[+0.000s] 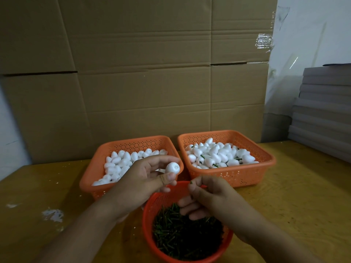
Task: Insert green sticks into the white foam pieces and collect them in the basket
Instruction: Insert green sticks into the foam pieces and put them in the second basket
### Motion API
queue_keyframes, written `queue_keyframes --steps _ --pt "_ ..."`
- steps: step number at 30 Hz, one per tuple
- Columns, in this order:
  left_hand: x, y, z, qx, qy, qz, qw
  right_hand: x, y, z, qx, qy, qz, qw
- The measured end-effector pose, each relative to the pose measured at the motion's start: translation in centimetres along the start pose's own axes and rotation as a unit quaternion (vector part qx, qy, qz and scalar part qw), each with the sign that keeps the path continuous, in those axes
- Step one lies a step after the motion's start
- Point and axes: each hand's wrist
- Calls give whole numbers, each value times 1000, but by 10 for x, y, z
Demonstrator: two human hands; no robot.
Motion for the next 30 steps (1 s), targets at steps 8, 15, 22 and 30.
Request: queue_keyframes --steps 8,15,22,30 --pt "0 1 1 16 -14 -4 1000 -7 -8 2 7 -16 264 964" --pt "3 2 -1 7 0 -5 1000 -5 -10 2 36 -33 306 951" --pt "6 3 -3 19 17 17 1000 -3 -6 -1 95 -92 172 976" --pt "10 6 -5 10 31 26 999 -3 -3 -3 102 -110 139 979"
Point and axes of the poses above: each hand's wrist, its own z-axis towards the middle knuckle, its own y-axis out of the palm, x = y × z, and after that the axes turned 10 degrees about z, right-handed
